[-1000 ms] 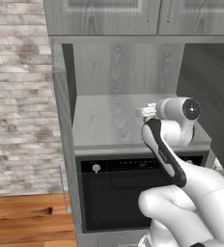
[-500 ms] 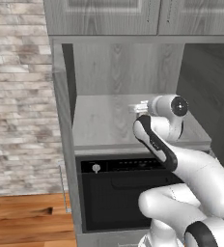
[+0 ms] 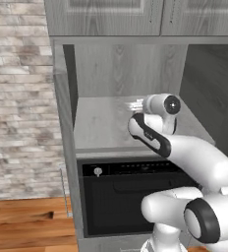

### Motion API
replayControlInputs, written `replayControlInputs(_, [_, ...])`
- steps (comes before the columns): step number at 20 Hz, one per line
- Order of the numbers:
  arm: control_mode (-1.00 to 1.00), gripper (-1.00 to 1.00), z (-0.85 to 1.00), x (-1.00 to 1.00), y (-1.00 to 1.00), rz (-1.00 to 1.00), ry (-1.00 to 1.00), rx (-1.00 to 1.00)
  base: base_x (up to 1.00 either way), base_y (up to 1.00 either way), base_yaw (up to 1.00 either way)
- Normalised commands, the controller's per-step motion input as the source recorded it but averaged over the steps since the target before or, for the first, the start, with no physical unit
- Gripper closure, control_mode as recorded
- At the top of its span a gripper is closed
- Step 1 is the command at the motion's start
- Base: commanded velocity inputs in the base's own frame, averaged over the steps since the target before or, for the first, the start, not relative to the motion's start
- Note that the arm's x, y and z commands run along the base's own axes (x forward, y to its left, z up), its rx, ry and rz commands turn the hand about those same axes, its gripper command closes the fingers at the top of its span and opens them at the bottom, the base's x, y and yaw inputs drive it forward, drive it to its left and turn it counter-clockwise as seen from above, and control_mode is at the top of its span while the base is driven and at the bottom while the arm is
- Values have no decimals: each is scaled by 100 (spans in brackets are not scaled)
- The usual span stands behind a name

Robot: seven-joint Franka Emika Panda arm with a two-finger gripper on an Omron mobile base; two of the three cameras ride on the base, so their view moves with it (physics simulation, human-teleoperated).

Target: Sort all alcoholic drinks to one cabinet, and non-alcoholic drinks to the other.

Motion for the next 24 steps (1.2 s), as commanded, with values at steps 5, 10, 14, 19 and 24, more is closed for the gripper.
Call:
replayControlInputs(5, [-100,100,0,36,7,0,-4,0,0,0,0])
replayControlInputs(10, [-100,100,-5,29,3,0,-4,0,0,0,0])
replayControlInputs(14, [-100,100,-14,21,4,0,-3,0,0,0,0])
replayControlInputs(19, [-100,100,-13,17,3,0,0,0,0,0,0])
replayControlInputs(24, [-100,100,-2,17,2,0,7,0,0,0,0])
